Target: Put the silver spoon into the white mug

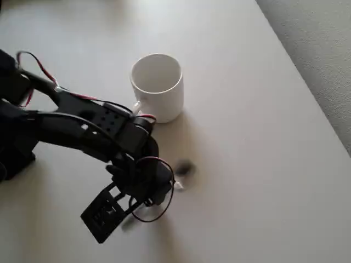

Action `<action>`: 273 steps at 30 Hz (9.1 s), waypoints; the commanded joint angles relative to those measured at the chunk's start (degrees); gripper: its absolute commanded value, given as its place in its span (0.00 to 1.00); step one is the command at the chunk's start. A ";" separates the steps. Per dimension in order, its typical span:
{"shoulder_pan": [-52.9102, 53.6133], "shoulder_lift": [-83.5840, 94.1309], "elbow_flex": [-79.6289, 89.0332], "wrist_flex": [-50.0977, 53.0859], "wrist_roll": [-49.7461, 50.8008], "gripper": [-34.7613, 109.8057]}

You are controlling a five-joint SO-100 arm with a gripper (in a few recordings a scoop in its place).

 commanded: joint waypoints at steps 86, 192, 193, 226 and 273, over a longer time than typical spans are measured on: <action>-30.23 51.86 22.85 7.12 -5.27 0.41; -25.84 136.85 110.74 -4.66 -36.12 0.23; -25.84 136.85 110.74 -4.66 -36.12 0.23; -25.84 136.85 110.74 -4.66 -36.12 0.23; -25.84 136.85 110.74 -4.66 -36.12 0.23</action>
